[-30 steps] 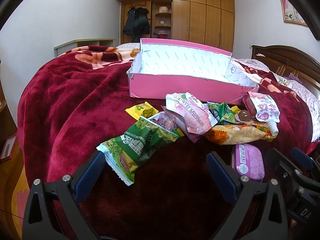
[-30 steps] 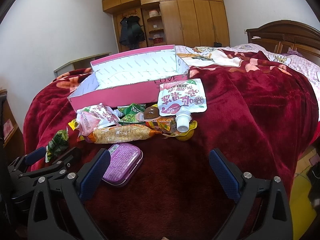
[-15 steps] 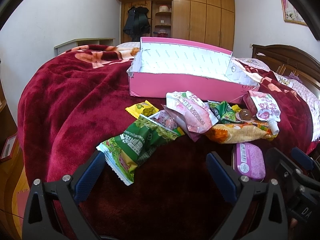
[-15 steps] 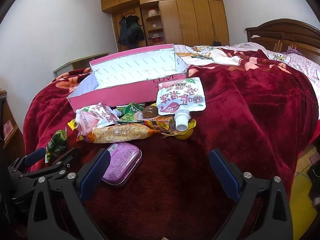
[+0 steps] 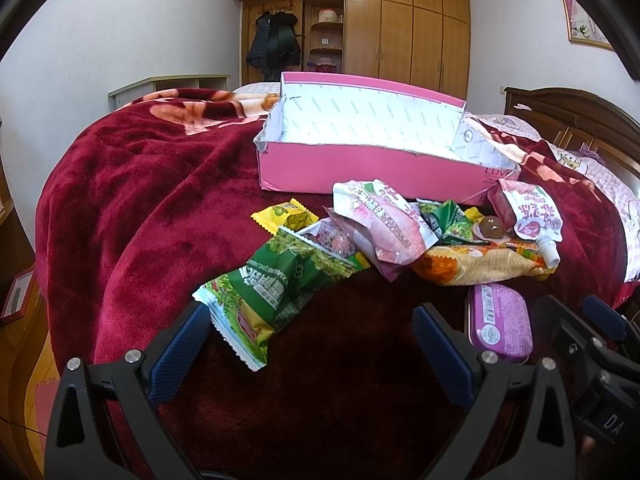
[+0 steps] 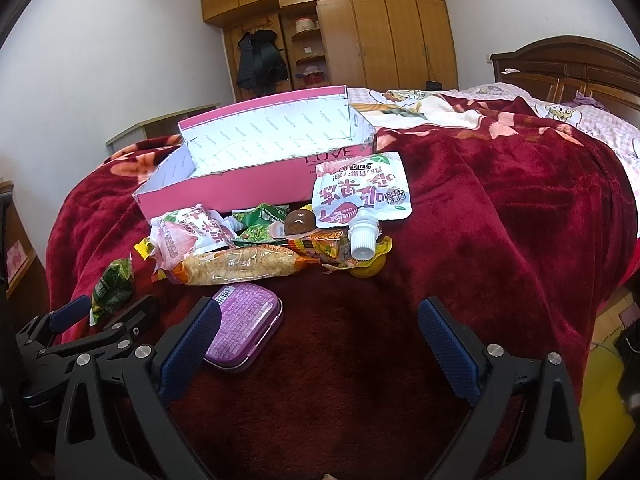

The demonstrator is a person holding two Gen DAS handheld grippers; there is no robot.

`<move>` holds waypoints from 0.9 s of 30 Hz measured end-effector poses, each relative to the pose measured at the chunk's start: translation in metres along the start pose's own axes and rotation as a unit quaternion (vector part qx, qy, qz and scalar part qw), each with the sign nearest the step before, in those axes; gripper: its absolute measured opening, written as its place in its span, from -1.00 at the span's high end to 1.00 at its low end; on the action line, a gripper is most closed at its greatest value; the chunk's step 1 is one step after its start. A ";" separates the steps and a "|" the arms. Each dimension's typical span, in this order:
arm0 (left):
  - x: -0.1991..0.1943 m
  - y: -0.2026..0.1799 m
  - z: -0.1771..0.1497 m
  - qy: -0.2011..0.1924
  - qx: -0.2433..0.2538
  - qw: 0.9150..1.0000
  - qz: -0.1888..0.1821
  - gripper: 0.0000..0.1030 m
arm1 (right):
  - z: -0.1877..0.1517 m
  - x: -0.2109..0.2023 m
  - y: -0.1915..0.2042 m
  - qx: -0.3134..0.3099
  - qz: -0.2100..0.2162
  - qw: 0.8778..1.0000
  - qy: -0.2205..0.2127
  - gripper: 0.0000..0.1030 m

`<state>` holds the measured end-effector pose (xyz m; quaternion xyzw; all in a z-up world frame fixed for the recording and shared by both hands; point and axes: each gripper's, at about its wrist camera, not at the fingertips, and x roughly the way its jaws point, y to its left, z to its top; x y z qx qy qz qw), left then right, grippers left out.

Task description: Organize snacks

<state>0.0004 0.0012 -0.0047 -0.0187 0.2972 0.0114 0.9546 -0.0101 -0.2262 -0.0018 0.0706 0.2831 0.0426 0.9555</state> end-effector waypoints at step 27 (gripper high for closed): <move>0.003 0.000 -0.001 0.005 0.002 1.000 0.001 -0.99 | -0.002 0.000 -0.002 0.003 0.000 1.000 0.002 -0.96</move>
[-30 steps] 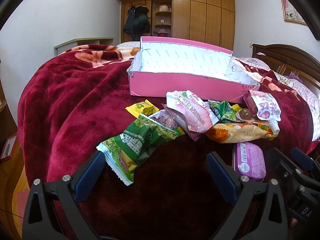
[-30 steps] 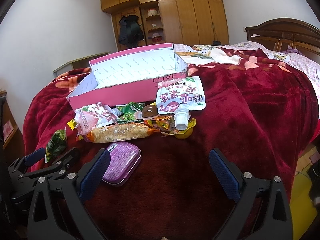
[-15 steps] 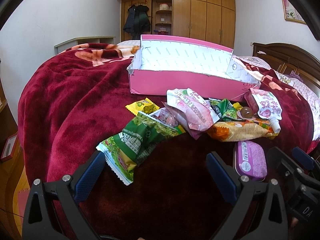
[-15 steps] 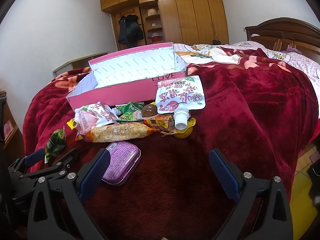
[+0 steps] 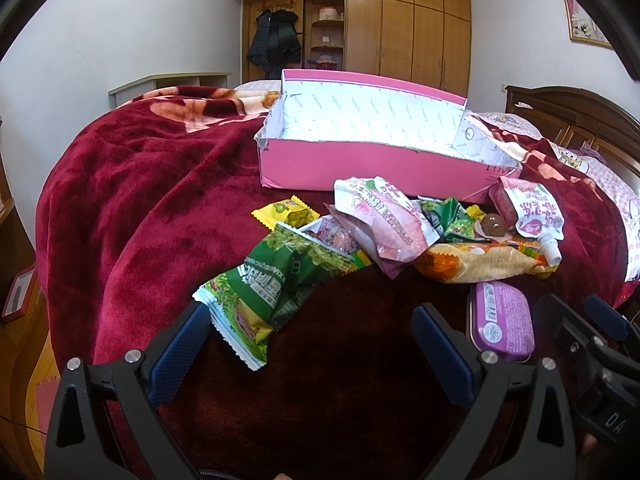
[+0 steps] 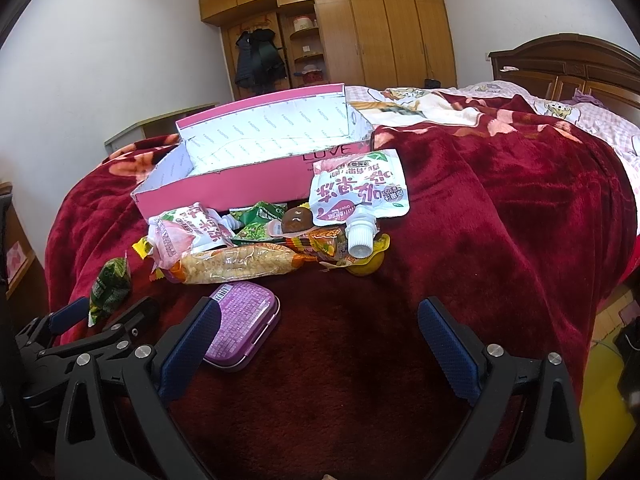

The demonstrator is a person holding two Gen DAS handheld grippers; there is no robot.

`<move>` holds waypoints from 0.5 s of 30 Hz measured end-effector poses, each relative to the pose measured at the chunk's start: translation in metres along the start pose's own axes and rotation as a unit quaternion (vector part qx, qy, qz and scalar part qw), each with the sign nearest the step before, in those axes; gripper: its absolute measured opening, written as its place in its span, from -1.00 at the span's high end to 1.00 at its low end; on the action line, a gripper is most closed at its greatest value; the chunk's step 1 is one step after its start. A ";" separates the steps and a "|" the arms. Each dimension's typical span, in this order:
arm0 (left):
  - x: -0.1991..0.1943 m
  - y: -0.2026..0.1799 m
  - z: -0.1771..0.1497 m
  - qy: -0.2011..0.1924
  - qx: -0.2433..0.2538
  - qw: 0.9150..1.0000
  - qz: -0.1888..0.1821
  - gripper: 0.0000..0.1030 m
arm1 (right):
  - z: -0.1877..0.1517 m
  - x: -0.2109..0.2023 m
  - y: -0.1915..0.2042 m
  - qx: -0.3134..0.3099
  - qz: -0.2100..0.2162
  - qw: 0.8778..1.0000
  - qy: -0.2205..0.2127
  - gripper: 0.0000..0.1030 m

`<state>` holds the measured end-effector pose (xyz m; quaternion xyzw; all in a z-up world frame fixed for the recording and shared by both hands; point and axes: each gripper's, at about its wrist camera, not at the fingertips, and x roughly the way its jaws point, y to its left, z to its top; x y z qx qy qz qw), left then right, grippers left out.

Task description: Organize snacks

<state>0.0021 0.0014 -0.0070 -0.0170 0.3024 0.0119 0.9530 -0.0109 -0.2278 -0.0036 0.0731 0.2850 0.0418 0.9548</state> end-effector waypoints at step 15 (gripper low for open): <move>-0.003 0.004 0.008 -0.008 0.004 1.000 -0.016 -0.99 | 0.000 0.001 -0.002 0.005 -0.001 1.000 0.004 -0.96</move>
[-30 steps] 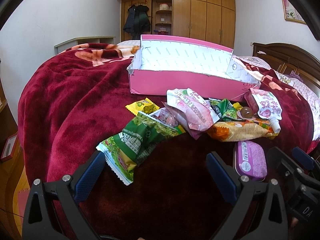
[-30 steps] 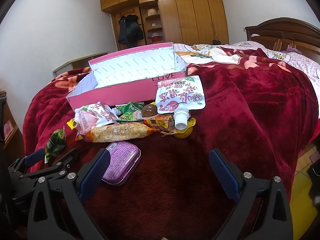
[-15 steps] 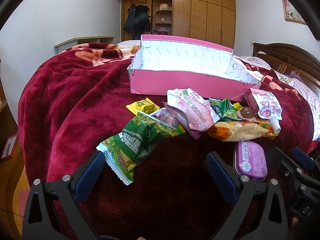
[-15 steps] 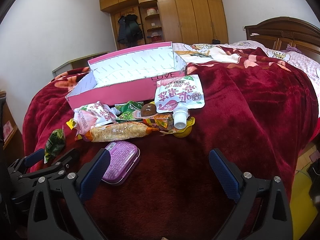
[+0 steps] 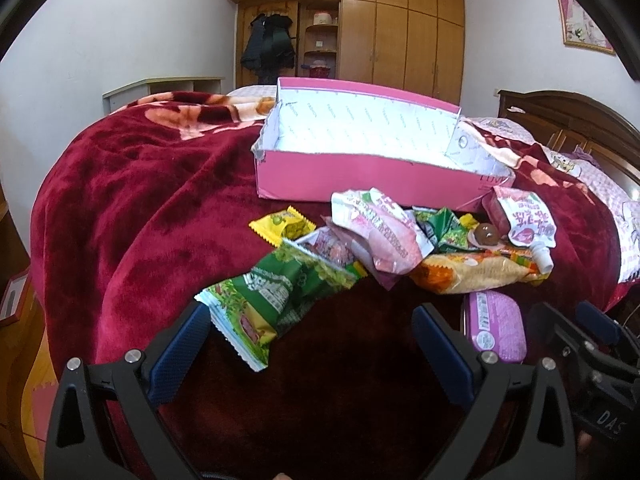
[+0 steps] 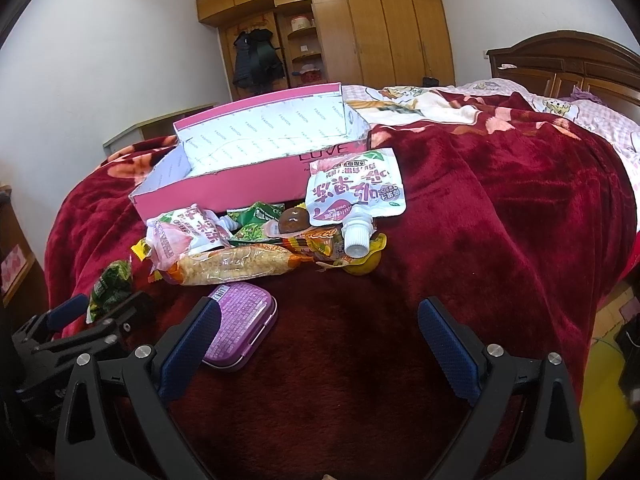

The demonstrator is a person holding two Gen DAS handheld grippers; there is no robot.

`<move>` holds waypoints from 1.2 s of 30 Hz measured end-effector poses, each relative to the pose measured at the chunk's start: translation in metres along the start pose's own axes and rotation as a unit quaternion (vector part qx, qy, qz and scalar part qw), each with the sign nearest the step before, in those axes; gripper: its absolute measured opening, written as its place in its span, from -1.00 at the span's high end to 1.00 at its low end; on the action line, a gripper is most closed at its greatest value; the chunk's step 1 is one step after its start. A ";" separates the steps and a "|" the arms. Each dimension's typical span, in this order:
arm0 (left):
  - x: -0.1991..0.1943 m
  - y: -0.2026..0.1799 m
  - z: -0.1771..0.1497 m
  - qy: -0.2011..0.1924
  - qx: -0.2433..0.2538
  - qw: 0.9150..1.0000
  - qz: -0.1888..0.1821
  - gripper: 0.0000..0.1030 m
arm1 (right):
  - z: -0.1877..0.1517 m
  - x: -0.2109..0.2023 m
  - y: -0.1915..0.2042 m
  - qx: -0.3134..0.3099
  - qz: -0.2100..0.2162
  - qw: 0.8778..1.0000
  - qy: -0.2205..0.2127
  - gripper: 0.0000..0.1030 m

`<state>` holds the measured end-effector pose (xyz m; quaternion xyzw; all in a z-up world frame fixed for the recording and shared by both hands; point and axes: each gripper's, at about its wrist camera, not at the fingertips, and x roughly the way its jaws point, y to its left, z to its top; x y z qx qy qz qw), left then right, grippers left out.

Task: Organize snacks
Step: 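Grasp the green snack bag with the left tool while the right tool grasps the pink juice pouch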

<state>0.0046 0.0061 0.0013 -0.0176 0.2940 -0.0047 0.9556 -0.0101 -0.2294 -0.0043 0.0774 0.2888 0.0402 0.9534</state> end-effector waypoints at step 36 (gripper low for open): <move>0.053 0.031 0.010 0.040 0.031 0.999 0.011 -0.91 | 0.042 0.033 -0.009 -0.032 -0.018 0.999 0.016 -0.96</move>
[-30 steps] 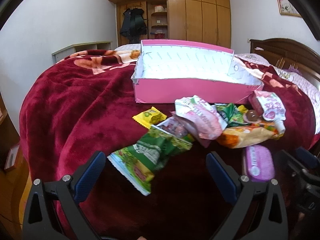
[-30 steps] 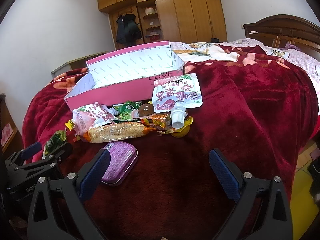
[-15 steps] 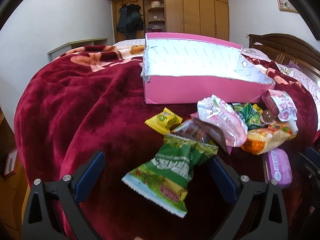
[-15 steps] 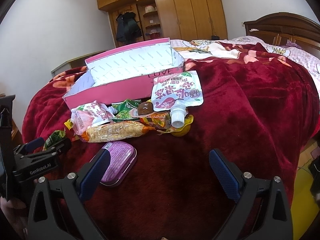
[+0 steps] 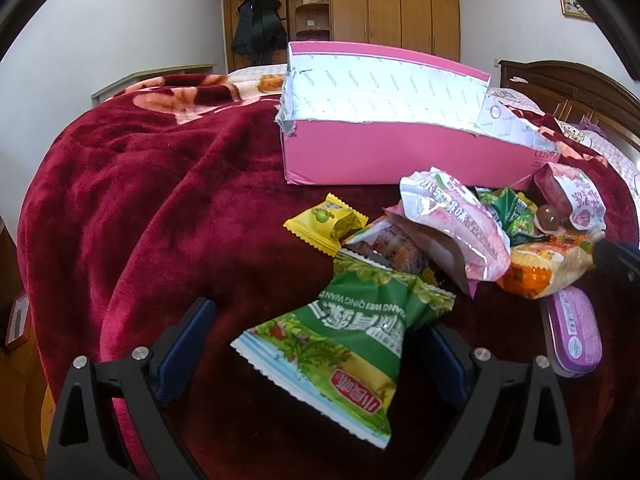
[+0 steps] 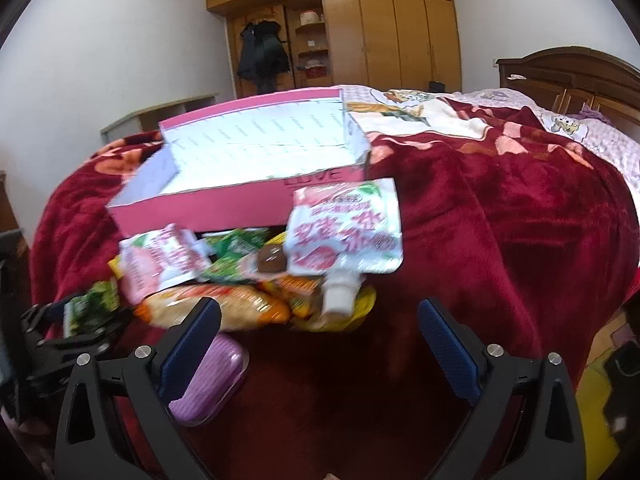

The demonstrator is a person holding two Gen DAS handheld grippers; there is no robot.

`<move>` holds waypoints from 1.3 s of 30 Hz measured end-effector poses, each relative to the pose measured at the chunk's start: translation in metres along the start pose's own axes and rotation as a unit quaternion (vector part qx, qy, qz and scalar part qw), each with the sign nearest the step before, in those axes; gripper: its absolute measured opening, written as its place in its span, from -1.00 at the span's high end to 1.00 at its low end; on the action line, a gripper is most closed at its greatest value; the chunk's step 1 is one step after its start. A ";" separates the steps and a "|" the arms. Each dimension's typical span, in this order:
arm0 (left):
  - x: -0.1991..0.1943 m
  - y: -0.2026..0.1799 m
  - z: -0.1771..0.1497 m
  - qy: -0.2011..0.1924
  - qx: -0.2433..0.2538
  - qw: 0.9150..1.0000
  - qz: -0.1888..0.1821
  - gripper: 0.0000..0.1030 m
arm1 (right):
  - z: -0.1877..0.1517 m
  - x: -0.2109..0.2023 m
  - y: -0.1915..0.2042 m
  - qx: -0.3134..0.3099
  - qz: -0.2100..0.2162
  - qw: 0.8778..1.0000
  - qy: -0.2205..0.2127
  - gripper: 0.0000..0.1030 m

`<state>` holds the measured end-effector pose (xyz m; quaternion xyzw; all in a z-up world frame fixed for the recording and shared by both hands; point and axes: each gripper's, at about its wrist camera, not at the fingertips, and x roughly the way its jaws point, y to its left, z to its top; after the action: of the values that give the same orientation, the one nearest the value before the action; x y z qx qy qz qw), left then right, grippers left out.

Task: Organize snacks
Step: 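Grasp the green snack bag with the left tool while the right tool grasps the pink juice pouch, then carry the green bag and pink pouch with both tools over the pink box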

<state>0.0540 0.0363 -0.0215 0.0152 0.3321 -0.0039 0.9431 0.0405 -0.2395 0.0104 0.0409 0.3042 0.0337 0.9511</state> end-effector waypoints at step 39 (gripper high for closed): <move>-0.044 0.025 -0.004 -0.042 -0.041 0.996 -0.064 -0.34 | 0.025 0.012 -0.009 0.010 0.018 1.000 -0.016 -0.45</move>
<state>0.0171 0.0609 0.0035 -0.0449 0.2928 -0.0511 0.9538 0.0648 -0.2485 0.0229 0.0562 0.2887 0.0475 0.9546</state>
